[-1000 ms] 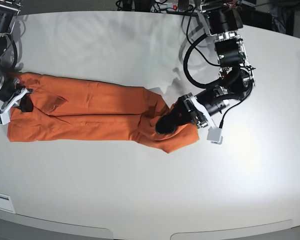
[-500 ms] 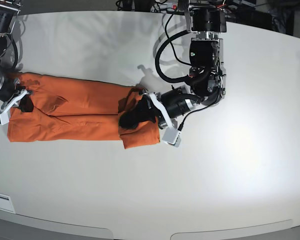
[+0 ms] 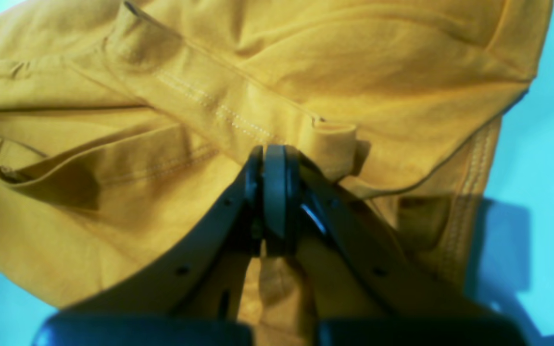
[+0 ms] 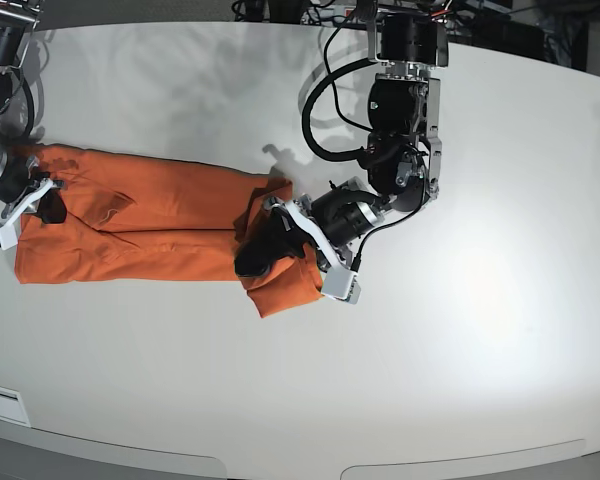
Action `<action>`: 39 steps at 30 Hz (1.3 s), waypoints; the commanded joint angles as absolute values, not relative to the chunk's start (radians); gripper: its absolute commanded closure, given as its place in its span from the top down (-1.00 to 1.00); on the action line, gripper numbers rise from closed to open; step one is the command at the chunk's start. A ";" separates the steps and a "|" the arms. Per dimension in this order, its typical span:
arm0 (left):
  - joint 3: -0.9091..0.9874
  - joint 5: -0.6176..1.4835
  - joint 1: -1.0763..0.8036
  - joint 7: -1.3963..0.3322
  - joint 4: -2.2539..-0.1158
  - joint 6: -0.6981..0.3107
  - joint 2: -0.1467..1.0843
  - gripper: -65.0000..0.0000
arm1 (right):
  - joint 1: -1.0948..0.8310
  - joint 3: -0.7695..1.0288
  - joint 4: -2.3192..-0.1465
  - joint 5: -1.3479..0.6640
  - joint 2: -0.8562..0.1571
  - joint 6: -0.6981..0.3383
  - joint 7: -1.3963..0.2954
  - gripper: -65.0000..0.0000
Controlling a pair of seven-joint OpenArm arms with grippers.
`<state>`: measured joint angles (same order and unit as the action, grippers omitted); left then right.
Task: Fold the T-shirt properly
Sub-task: 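Lift the hem end with the left gripper and fold it toward the collar end, then lay the folded hem end down with the left gripper and press it flat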
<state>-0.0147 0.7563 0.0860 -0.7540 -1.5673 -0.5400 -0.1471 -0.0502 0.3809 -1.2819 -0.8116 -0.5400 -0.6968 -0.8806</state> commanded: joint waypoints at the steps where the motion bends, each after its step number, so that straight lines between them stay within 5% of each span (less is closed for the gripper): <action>1: -0.020 0.819 0.109 -0.727 -1.581 -0.553 -0.157 -0.01 | -0.041 0.386 -1.293 -0.812 -0.563 -0.698 -0.887 -0.99; 4: -0.020 0.878 0.109 -0.742 -1.581 -0.553 -0.157 0.41 | -0.041 0.386 -1.293 -0.815 -0.563 -0.698 -0.888 -0.93; 17: -0.019 0.873 0.109 -0.745 -1.581 -0.570 -0.157 0.41 | -0.041 0.386 -1.293 -0.815 -0.562 -0.698 -0.888 -0.93; 19: -0.020 0.873 0.109 -0.758 -1.581 -0.577 -0.157 0.18 | -0.041 0.386 -1.293 -0.815 -0.562 -0.698 -0.888 -0.93; 22: -0.020 0.871 0.109 -0.793 -1.581 -0.576 -0.157 -0.86 | -0.041 0.386 -1.293 -0.815 -0.562 -0.698 -0.888 -0.93; 23: -0.020 0.859 0.109 -0.802 -1.581 -0.576 -0.157 -1.00 | -0.041 0.386 -1.293 -0.815 -0.562 -0.698 -0.888 -0.93; 39: -0.273 0.232 0.109 -0.716 -1.530 -0.307 -0.157 -1.00 | -0.023 0.386 -1.296 -0.883 -0.570 -0.698 -0.888 -0.93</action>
